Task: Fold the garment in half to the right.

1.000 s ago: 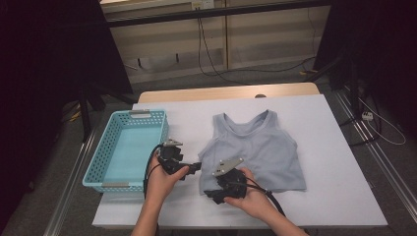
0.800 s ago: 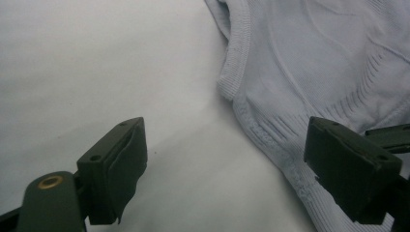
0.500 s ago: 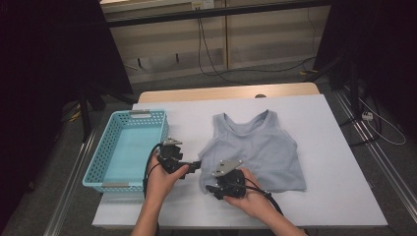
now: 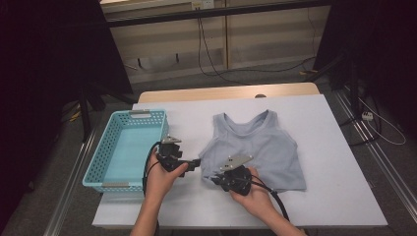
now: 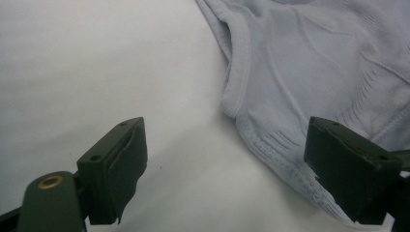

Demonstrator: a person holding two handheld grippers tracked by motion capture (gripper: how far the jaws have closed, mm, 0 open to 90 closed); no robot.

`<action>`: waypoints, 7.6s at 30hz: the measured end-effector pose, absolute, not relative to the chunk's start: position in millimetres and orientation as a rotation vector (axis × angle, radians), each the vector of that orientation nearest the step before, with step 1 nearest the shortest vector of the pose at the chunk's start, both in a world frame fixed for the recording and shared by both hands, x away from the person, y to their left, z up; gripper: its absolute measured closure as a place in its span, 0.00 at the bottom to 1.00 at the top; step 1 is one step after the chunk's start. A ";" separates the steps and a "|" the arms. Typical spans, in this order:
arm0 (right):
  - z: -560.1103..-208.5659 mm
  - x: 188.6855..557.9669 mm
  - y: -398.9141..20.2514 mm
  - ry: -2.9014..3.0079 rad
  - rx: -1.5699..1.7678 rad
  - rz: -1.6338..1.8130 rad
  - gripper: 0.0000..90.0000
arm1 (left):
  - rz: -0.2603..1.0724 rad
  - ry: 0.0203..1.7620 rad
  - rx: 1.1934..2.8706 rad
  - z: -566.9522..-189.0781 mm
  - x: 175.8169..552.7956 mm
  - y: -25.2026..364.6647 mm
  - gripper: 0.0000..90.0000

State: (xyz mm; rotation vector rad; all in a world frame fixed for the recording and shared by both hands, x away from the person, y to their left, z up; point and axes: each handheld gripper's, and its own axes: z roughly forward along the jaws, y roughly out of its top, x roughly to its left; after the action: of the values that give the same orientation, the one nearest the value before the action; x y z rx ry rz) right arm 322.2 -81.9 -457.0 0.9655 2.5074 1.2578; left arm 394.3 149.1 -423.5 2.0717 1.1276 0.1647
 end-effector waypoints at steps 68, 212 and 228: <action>-429.2 284.7 -86.2 2.629 0.824 1.417 0.95 | 0.260 1.099 2.181 -450.3 479.2 61.3 0.69; -418.0 282.7 -38.4 2.612 0.648 1.649 0.95 | 0.198 1.431 2.103 -379.9 465.3 172.7 0.94; -417.6 281.9 -41.7 2.604 0.669 1.661 0.95 | 0.196 1.431 2.118 -378.7 467.1 170.6 0.94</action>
State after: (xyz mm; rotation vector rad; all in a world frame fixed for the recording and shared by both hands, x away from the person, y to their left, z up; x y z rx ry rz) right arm 281.9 -41.7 -417.6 0.6690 2.6040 1.6611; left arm 467.1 170.6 -378.7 2.1181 1.4307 0.1956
